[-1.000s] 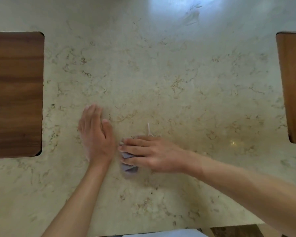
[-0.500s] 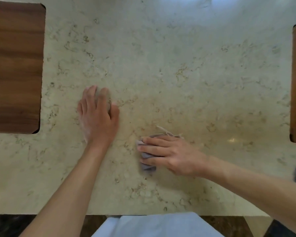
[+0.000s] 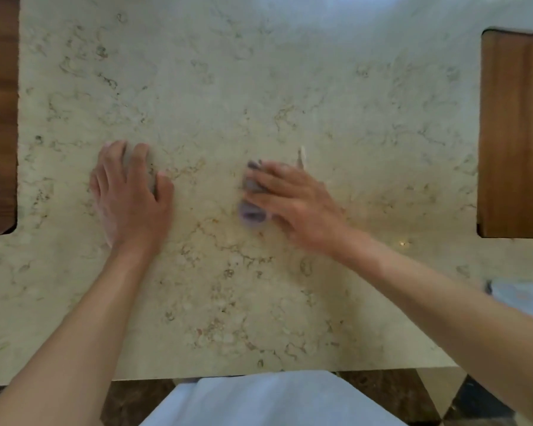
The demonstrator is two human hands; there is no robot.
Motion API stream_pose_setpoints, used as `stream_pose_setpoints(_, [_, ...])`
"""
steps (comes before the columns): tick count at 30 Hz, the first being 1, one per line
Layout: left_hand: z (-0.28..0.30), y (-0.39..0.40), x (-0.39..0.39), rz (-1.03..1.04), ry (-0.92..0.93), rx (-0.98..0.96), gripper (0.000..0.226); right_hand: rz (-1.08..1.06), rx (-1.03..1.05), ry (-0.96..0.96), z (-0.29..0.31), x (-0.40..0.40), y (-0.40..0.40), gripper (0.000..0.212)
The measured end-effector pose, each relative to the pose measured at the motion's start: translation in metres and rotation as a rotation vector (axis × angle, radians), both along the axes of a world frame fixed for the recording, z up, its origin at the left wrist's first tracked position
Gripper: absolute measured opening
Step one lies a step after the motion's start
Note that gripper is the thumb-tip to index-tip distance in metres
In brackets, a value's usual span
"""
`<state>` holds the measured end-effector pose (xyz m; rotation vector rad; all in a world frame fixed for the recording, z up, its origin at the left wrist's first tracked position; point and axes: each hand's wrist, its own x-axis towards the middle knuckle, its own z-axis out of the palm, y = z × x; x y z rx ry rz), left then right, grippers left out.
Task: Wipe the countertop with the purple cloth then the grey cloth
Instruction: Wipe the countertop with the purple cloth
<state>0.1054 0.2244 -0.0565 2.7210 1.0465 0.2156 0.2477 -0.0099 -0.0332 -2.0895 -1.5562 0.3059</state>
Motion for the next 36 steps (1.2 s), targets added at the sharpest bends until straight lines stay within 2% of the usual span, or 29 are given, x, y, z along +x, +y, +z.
stream_pose_setpoints(3, [0.0, -0.002, 0.002, 0.006, 0.005, 0.001, 0.043, 0.391, -0.143, 0.108, 0.011, -0.042, -0.065, 0.032])
stream_pose_setpoints(5, [0.001, -0.003, 0.003, 0.007, 0.007, 0.007, 0.043, 0.431, -0.23, 0.064, 0.008, -0.004, -0.07, 0.04])
stream_pose_setpoints(6, [0.0, -0.003, 0.003, 0.01, 0.007, 0.007, 0.043, 0.381, -0.23, -0.017, 0.004, 0.026, -0.065, 0.044])
stream_pose_setpoints(10, [-0.003, -0.001, 0.001, 0.01, -0.018, 0.012, 0.044, -0.296, -0.194, -0.179, 0.003, 0.15, -0.035, 0.043])
stream_pose_setpoints(13, [-0.005, 0.003, 0.001, -0.002, -0.023, 0.013, 0.044, -0.501, -0.074, -0.13, 0.004, 0.164, -0.024, 0.03])
stream_pose_setpoints(15, [-0.005, 0.003, 0.0, 0.002, -0.016, 0.012, 0.044, -0.528, -0.045, -0.098, 0.005, 0.118, -0.027, 0.028])
stream_pose_setpoints(18, [-0.002, 0.002, 0.001, 0.003, -0.009, -0.001, 0.044, -0.473, -0.048, -0.028, 0.004, 0.006, -0.057, 0.024])
stream_pose_setpoints(20, [-0.001, 0.001, 0.001, 0.01, -0.006, -0.002, 0.044, -0.387, -0.055, 0.011, 0.001, -0.056, -0.08, 0.028])
stream_pose_setpoints(23, [0.002, -0.001, 0.001, 0.006, -0.009, -0.01, 0.044, -0.182, -0.103, -0.096, -0.01, -0.05, -0.108, 0.035])
stream_pose_setpoints(24, [0.001, 0.0, 0.002, 0.002, -0.009, -0.012, 0.045, -0.235, -0.114, -0.136, -0.011, -0.03, -0.111, 0.038])
stream_pose_setpoints(26, [0.001, 0.002, 0.0, 0.001, -0.007, -0.011, 0.045, -0.525, -0.132, -0.151, -0.008, 0.005, -0.108, 0.046])
stream_pose_setpoints(29, [0.001, 0.0, 0.001, -0.008, 0.007, -0.02, 0.045, -0.892, -0.141, -0.153, -0.008, 0.026, -0.091, 0.039])
stream_pose_setpoints(33, [0.001, 0.001, 0.001, -0.006, 0.011, -0.008, 0.044, -1.043, -0.079, -0.142, -0.001, 0.005, -0.053, 0.033])
stream_pose_setpoints(36, [0.001, 0.0, 0.001, -0.009, 0.017, -0.018, 0.045, -1.005, -0.046, -0.073, -0.002, -0.064, -0.011, 0.043])
